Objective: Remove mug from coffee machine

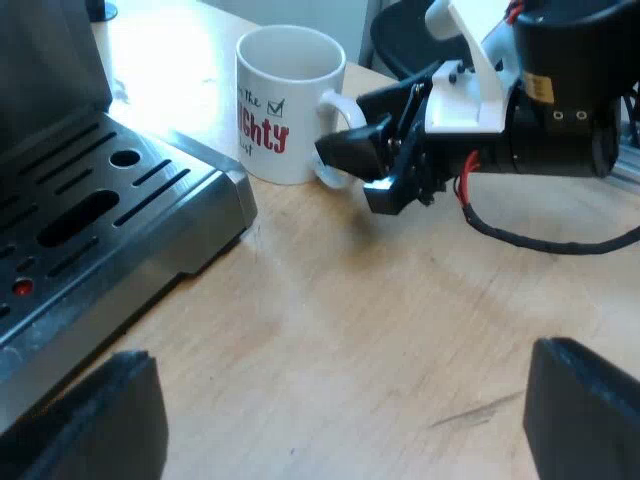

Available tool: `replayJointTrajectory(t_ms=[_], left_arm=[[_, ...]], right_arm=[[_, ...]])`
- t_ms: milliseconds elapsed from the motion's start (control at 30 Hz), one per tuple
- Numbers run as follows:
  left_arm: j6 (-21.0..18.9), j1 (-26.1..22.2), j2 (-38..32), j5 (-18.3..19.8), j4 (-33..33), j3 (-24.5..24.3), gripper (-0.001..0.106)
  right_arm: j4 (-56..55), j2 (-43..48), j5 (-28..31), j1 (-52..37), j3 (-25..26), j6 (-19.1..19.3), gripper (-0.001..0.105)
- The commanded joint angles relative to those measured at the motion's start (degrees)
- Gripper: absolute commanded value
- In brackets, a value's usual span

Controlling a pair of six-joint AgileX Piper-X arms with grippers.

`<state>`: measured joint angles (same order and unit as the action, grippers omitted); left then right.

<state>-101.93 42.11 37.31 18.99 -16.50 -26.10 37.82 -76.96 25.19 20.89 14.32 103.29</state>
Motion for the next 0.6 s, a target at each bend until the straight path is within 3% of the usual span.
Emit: replayJointTrajectory(t_ms=[33,167,300,600], left_arm=[[0.8,0.4,-0.1,-1.6,0.5,-0.1,0.079],[0.8,0.4,-0.1,-4.6,0.5,-0.1,0.079],[0.6,0.4,-0.1,-5.2,0.5,-0.1,0.079],[-1.0,0.4,-0.1,-5.5,0.5,-0.6,0.079]], right_arm=[[-5.8,4.5,0.5,0.0,0.2,-1.5,0.055],[-12.3,10.5,0.3,0.1,0.3,-1.6,0.055],[-23.7,20.1,-0.2,0.1,0.3,-1.6,0.055],[-49.5,38.1,-8.6,0.1,2.3,-2.9,0.055]])
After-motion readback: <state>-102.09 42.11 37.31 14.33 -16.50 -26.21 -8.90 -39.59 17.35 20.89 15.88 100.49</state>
